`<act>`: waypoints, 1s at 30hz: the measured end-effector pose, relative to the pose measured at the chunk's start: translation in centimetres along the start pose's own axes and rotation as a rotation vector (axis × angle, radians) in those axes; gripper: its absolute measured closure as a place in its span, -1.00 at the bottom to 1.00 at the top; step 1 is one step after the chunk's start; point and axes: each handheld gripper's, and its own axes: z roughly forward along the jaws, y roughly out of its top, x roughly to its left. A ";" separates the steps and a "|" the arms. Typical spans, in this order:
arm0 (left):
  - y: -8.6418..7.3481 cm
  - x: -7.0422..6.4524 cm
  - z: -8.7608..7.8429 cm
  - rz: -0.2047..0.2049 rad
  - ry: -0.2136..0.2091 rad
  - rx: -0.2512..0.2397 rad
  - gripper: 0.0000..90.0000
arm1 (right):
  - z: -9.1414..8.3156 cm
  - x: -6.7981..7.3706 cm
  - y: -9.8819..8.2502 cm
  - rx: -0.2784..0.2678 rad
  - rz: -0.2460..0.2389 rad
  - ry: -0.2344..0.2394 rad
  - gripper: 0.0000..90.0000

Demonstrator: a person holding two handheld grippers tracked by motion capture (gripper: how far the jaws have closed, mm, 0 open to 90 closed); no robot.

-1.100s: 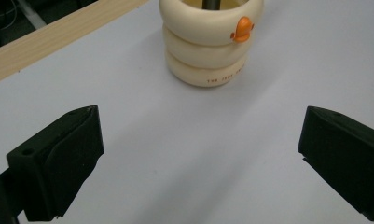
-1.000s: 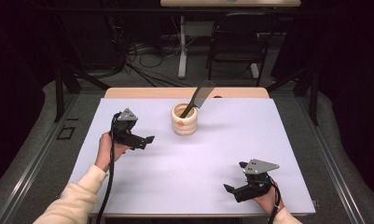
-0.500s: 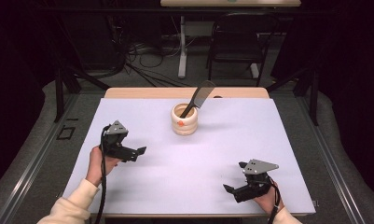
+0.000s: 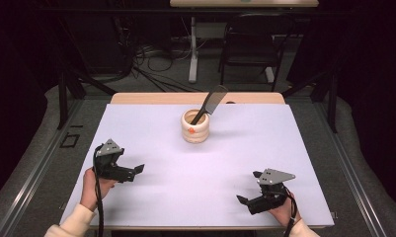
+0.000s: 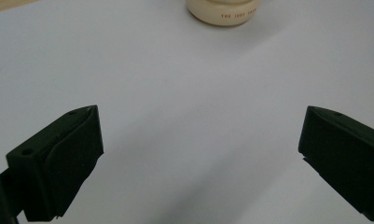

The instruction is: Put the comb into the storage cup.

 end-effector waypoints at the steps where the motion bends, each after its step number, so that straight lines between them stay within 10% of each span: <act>1: -0.3 -0.1 -0.1 0.000 0.003 0.005 -1.00 | 0.0 0.0 0.0 0.000 -0.002 0.001 -1.00; 30: -5.8 -2.7 -2.7 0.046 0.077 -0.013 -1.00 | 0.1 0.1 0.0 0.006 -0.001 0.003 -1.00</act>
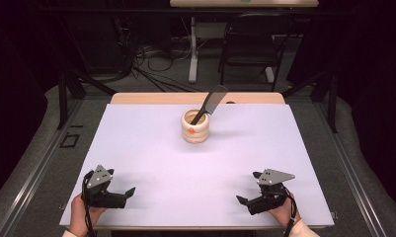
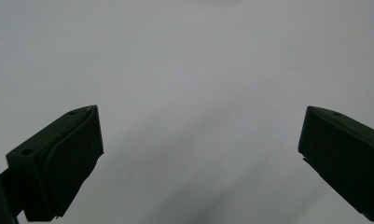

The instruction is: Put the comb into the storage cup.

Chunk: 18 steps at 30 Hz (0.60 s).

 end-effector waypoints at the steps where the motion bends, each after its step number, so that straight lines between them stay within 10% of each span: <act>1: -0.1 -0.2 0.0 0.011 0.005 0.003 -1.00 | 0.0 0.0 0.0 0.000 0.000 0.001 -1.00; 18: -1.0 -1.0 0.5 0.021 -0.036 0.044 -1.00 | -0.1 0.0 -0.1 -0.001 -0.002 0.004 -1.00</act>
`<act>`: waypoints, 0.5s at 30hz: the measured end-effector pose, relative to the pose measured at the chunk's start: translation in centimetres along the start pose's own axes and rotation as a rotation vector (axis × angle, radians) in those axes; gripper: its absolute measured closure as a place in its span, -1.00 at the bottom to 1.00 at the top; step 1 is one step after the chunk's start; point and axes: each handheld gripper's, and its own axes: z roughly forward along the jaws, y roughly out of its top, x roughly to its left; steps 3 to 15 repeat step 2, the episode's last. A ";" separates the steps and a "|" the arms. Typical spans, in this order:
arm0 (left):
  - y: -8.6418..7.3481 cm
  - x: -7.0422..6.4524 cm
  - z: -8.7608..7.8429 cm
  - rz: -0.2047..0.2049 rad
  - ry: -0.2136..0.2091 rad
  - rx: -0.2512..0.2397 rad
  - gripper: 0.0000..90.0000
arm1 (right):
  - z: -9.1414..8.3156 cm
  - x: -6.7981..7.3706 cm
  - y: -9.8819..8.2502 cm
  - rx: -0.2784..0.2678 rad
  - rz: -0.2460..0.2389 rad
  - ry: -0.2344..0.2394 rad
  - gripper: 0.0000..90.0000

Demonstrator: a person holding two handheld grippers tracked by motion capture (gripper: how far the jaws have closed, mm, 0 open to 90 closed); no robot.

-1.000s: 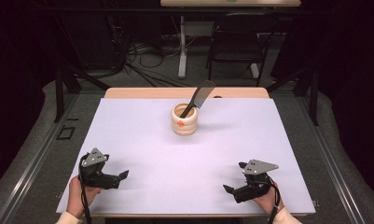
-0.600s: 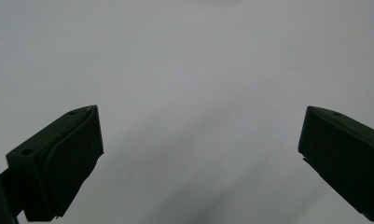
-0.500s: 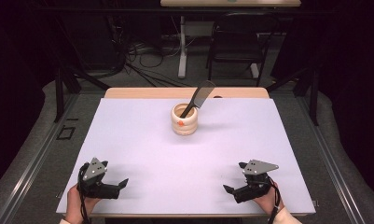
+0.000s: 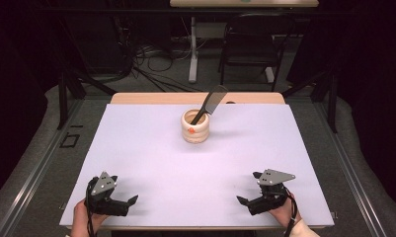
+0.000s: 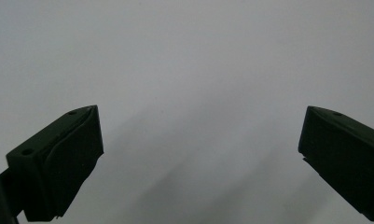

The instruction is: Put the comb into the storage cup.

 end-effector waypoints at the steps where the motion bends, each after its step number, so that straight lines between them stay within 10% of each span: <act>1: 0.0 0.1 0.0 -0.002 -0.006 0.002 -1.00 | 0.0 0.0 0.0 0.000 0.002 0.000 -1.00; 15: 0.0 0.2 0.1 -0.007 -0.005 0.003 -1.00 | 0.0 0.0 0.0 -0.002 0.002 -0.003 -1.00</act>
